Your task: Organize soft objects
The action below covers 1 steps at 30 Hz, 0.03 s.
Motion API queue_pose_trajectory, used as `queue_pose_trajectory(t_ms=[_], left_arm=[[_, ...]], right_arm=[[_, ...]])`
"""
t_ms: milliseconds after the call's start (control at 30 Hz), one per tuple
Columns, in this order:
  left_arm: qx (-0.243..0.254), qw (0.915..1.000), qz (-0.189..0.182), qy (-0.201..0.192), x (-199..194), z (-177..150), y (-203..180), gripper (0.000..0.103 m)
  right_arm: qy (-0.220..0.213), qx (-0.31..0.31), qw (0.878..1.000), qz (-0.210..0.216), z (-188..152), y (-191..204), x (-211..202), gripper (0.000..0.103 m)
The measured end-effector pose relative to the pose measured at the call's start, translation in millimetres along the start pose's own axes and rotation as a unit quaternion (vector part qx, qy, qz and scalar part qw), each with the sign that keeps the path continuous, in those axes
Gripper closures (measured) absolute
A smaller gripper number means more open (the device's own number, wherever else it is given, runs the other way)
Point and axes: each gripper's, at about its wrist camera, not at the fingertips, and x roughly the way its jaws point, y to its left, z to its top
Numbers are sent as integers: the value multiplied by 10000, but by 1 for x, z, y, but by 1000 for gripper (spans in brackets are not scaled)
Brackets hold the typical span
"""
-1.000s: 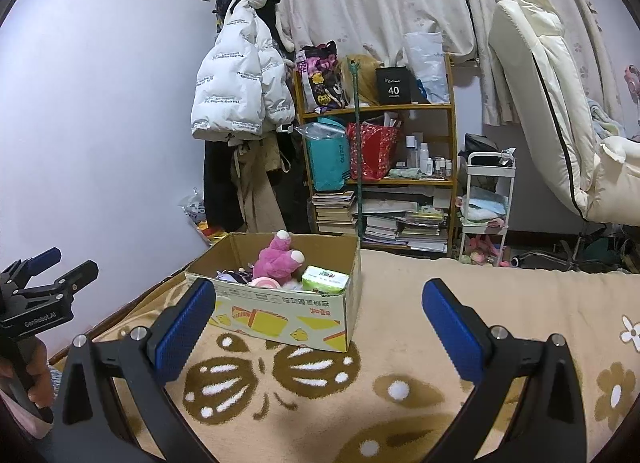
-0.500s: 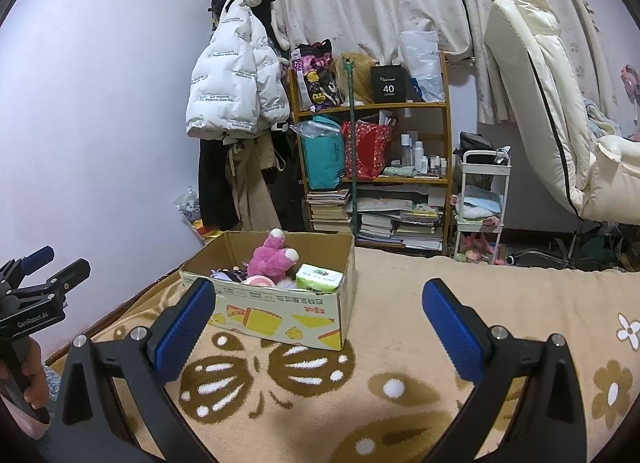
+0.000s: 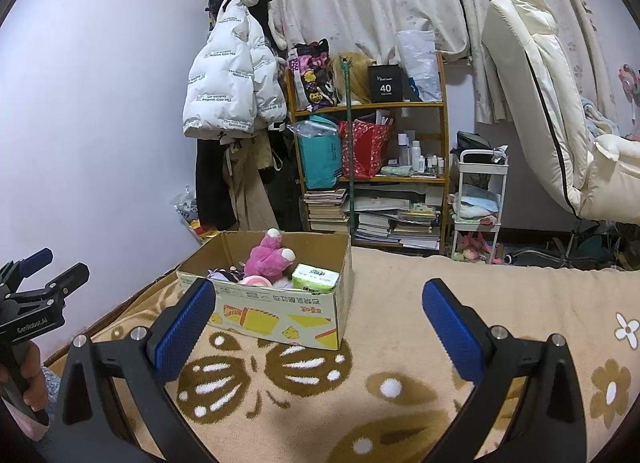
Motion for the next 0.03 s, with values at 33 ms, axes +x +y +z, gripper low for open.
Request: queue_pose_trajectory(t_ms=[33], left_arm=[[-1,10000,-5,7,0,0,0,5]], right_arm=[[0,-1,10000,-7,-1,-2,0,0]])
